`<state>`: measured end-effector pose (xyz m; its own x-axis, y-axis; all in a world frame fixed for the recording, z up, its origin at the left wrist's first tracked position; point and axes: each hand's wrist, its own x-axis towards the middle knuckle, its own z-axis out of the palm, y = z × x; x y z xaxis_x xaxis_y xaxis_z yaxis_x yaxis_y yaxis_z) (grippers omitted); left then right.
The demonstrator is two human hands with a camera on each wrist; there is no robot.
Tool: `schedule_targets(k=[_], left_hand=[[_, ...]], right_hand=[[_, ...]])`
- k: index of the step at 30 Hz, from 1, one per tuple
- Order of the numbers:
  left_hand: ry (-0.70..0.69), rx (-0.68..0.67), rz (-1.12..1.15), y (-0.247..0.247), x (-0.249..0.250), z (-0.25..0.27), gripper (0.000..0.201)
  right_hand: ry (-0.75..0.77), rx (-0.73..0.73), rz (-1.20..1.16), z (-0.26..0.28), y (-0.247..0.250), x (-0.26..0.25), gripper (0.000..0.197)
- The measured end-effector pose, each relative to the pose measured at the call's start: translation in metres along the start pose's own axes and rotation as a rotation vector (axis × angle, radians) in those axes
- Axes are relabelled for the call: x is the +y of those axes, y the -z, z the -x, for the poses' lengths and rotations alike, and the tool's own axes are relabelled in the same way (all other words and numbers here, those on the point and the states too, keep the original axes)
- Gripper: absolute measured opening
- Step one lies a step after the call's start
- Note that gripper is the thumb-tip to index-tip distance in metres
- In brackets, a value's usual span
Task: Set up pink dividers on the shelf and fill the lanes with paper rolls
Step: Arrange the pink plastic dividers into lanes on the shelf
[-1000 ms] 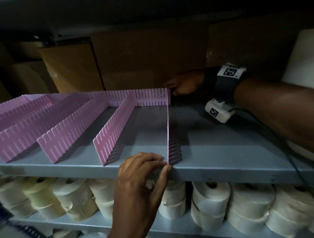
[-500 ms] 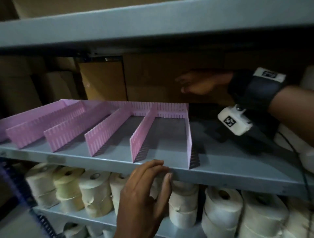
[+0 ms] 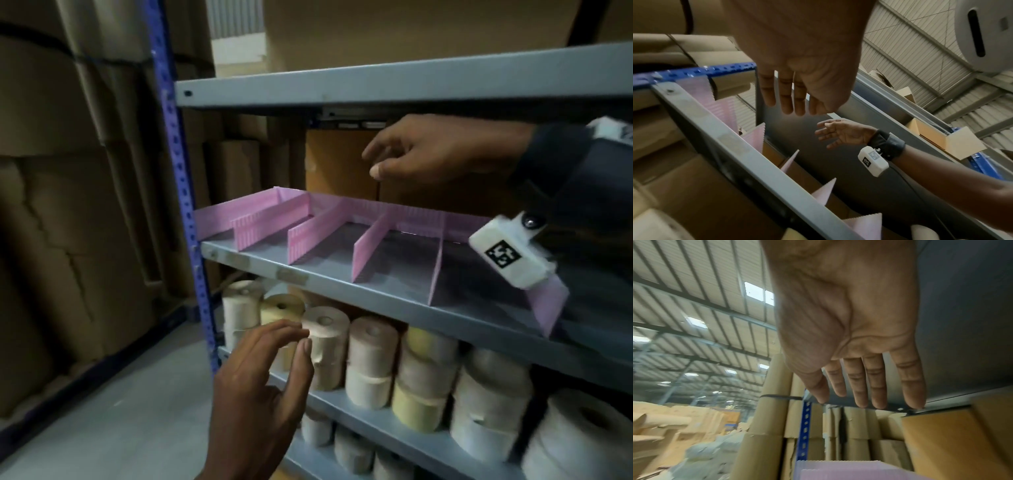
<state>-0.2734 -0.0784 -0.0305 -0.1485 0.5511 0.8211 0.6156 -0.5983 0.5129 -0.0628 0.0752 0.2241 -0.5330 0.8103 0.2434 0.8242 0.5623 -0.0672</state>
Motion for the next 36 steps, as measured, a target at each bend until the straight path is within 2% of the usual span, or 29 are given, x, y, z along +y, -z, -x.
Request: schedule_targets(k=[5, 8, 14, 18, 23, 25, 30, 36], left_hand=[[0.064, -0.005, -0.078, 0.033, -0.036, -0.011, 0.027], [0.039, -0.028, -0.162, 0.049, -0.067, -0.037, 0.030], [-0.016, 0.011, -0.249, 0.079, -0.136, -0.091, 0.031], [-0.004, -0.002, -0.277, 0.084, -0.176, -0.124, 0.016], [0.013, 0.001, -0.261, 0.081, -0.217, -0.153, 0.025], [0.026, -0.017, -0.238, 0.078, -0.230, -0.163, 0.026], [0.076, -0.028, -0.175, 0.069, -0.262, -0.187, 0.023], [0.089, 0.019, -0.051, 0.061, -0.294, -0.196, 0.023]], right_hand=[[0.102, -0.046, 0.054, -0.065, -0.032, -0.049, 0.042], [0.130, -0.069, 0.107, -0.106, -0.049, -0.060, 0.038], [0.098, -0.158, 0.114, -0.203, -0.070, -0.055, 0.032], [0.056, -0.179, 0.107, -0.275, -0.088, -0.042, 0.033], [-0.011, -0.221, 0.215, -0.342, -0.118, -0.022, 0.025], [-0.056, -0.186, 0.243, -0.364, -0.130, -0.013, 0.014], [0.009, -0.320, 0.270, -0.407, -0.153, 0.004, 0.024], [-0.003, -0.264, 0.268, -0.425, -0.168, 0.011, 0.018]])
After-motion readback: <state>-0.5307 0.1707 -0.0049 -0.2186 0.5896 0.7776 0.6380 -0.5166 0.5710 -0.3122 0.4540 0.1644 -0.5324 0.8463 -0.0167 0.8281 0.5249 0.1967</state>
